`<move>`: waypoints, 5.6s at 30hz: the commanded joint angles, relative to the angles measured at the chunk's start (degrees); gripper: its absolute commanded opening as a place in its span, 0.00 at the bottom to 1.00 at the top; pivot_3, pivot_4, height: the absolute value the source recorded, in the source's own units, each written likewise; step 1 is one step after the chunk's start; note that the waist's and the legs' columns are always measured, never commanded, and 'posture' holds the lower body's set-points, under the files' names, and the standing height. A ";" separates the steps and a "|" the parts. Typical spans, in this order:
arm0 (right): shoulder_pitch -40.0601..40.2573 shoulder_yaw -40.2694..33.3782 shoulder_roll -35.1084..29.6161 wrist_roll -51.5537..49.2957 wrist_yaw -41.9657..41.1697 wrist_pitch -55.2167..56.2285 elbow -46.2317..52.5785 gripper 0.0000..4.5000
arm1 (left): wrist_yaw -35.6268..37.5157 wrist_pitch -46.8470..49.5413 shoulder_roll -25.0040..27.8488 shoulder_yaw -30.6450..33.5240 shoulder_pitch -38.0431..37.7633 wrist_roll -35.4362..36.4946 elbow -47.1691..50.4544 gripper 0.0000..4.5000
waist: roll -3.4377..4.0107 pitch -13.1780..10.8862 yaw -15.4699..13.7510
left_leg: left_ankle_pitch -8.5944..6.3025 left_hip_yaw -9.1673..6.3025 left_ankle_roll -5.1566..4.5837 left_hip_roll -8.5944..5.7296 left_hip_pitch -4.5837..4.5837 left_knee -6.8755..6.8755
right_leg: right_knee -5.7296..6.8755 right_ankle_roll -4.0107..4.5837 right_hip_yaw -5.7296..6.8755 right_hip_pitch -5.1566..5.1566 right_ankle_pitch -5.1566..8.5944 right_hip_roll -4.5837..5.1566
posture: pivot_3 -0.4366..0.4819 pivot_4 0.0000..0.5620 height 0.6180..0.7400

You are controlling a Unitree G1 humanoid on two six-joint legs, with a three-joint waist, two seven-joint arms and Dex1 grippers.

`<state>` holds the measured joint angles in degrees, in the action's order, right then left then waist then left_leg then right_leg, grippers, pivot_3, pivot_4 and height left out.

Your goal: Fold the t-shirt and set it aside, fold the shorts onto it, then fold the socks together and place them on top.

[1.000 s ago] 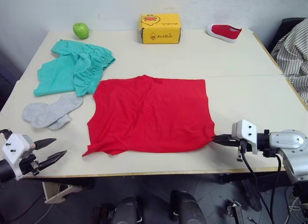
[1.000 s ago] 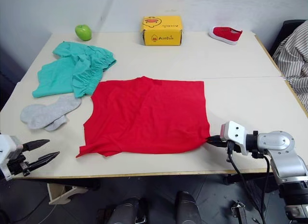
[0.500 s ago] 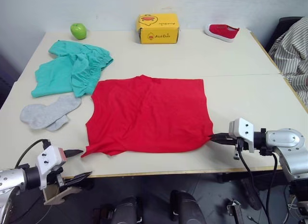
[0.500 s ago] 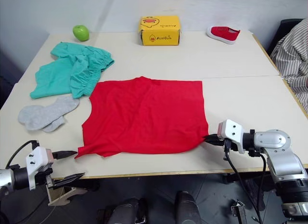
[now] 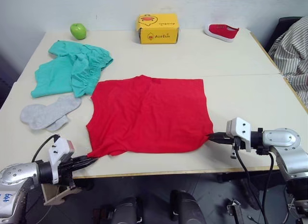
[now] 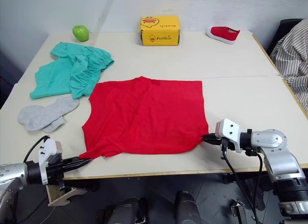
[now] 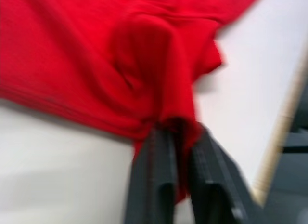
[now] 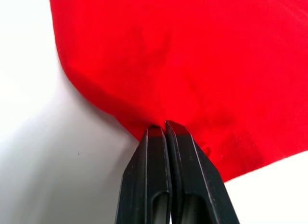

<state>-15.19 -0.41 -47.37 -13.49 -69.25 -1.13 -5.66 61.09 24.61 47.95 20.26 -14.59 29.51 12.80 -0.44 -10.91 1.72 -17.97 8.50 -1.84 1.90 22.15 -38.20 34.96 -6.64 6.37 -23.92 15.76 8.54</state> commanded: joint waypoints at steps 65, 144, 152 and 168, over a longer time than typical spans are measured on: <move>2.41 -1.14 0.76 -1.83 2.77 -2.26 5.01 0.00 | -2.72 -52.52 4.70 -10.51 8.55 -25.90 -15.44 0.05 | -0.08 0.06 -0.20 | 0.02 0.03 -0.09 -0.03 -0.04 -0.02 | 0.06 0.06 0.03 0.01 -0.03 0.04 | 0.48 0.27 1.00; 17.05 -8.33 -14.13 -3.86 -1.54 6.71 3.39 0.00 | -4.79 5.59 8.78 2.06 -1.55 -6.98 17.48 0.00 | 0.22 -0.56 -0.64 | -0.03 0.33 -0.30 0.26 0.09 -0.93 | 0.57 0.64 2.59 0.33 -0.08 0.78 | 0.48 0.27 1.00; 11.21 -9.54 -13.72 -8.97 -3.47 -1.82 1.38 0.00 | 3.50 9.83 15.36 -1.67 8.68 -3.02 8.29 0.00 | 0.22 -0.56 -1.01 | -0.02 0.34 -0.31 0.24 0.10 -0.93 | 0.57 0.64 2.64 0.31 -0.08 0.79 | 0.48 0.27 1.00; -8.03 -1.88 -8.71 -3.47 -3.17 -9.32 -9.78 0.00 | 11.30 12.89 11.72 -20.91 40.65 -5.48 -17.68 0.00 | 0.23 -0.56 -1.34 | 0.02 0.47 -0.28 0.22 0.19 -0.91 | 0.88 0.71 2.63 0.19 -0.03 0.66 | 0.48 0.27 1.00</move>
<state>-22.50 -2.34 -56.00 -17.68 -72.75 -10.31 -14.94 71.67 37.99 59.44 -0.48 25.09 24.89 -3.59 -0.22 -11.47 0.38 -17.95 8.97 -2.12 2.11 22.34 -39.11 35.85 -5.94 9.01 -23.73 15.73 9.19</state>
